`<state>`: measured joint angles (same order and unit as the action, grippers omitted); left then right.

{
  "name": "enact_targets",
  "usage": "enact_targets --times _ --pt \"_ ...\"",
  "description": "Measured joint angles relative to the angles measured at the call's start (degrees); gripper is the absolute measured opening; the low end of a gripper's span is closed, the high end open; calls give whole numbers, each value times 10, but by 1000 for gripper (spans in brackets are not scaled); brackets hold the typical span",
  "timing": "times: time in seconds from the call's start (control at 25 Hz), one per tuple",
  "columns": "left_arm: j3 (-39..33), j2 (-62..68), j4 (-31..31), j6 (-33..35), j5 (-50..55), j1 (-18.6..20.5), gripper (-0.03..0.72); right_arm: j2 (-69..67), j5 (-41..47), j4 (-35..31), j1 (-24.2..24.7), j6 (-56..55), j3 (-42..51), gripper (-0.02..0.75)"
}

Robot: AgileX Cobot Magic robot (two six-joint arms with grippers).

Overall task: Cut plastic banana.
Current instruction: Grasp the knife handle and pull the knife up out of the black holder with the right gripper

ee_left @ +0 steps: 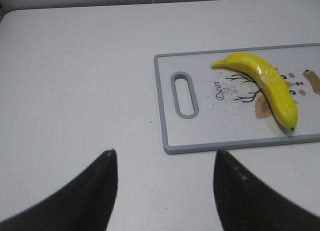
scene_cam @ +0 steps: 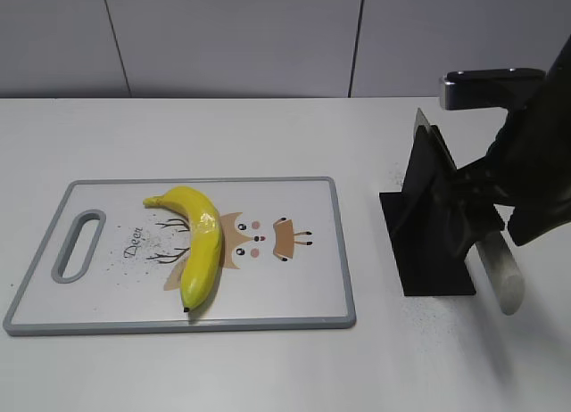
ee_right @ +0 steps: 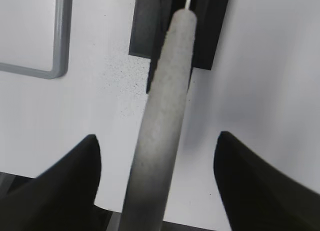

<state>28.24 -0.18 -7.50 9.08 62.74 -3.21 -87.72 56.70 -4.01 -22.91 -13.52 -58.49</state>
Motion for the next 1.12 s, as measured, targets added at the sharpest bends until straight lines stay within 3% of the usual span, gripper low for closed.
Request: enact_targets --times 0.24,0.36,0.4,1.12 --pt "0 0 0 0 0 0 588 -37 -3 0 0 -20 2 396" --pt "0 0 0 0 0 0 588 -41 0 -3 0 -24 2 188" --pt "0 0 0 0 0 0 588 -41 3 -4 0 -32 2 160" --pt "0 0 0 0 0 0 588 78 25 9 0 -42 -33 159"
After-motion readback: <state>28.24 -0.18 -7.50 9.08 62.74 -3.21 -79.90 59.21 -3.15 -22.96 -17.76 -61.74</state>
